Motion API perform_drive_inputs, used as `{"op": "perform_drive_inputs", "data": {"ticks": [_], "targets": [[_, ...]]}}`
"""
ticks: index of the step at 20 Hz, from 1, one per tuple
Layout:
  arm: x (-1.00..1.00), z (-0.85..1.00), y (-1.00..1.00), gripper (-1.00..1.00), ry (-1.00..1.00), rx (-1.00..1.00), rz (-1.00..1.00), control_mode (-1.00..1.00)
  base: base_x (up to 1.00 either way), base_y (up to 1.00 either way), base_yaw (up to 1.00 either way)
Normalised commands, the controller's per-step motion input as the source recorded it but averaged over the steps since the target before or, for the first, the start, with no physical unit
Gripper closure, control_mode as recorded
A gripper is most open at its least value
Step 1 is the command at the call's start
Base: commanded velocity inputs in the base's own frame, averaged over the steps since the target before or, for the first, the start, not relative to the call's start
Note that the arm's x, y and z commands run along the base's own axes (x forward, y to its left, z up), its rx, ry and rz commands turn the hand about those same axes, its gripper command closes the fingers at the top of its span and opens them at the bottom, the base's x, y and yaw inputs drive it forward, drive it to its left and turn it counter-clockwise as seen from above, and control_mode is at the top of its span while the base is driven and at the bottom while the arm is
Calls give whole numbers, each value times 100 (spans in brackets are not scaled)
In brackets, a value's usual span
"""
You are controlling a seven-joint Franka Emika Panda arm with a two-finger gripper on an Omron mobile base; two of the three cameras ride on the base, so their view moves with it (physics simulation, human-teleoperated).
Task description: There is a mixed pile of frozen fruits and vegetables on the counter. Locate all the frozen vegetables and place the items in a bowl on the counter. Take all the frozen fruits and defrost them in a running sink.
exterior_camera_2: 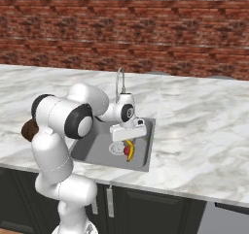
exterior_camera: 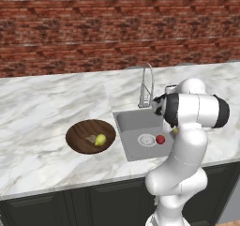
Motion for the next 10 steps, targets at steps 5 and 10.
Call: {"op": "perform_drive_inputs", "data": {"ticks": [5, 10], "targets": [[18, -41, 10, 100, -9, 1, 5, -100, 0, 0, 0], [34, -34, 4, 100, -1, 0, 5, -100, 0, 0, 0]]}}
